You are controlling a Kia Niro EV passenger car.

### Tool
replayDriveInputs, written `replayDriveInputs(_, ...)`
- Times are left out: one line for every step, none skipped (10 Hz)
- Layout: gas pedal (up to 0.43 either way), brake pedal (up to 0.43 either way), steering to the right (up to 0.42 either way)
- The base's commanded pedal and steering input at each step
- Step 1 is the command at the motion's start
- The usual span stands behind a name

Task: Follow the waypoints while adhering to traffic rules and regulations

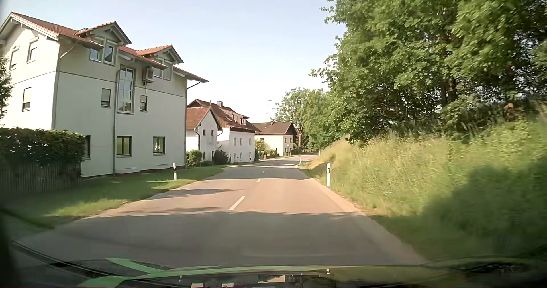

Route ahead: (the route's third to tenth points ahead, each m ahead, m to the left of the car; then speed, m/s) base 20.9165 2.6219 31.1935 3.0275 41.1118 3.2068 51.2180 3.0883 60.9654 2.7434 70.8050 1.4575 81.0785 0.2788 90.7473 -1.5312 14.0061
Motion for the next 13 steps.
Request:
replayDriveInputs(0.039, 0.000, -0.021)
replayDriveInputs(0.039, 0.000, -0.020)
replayDriveInputs(0.039, 0.000, -0.020)
replayDriveInputs(0.020, 0.000, -0.019)
replayDriveInputs(0.000, 0.000, -0.018)
replayDriveInputs(0.000, 0.000, -0.017)
replayDriveInputs(0.000, 0.000, -0.016)
replayDriveInputs(0.000, 0.000, -0.012)
replayDriveInputs(0.000, 0.000, -0.007)
replayDriveInputs(0.000, 0.000, -0.006)
replayDriveInputs(0.000, 0.000, -0.006)
replayDriveInputs(0.039, 0.000, -0.006)
replayDriveInputs(0.039, 0.000, -0.005)
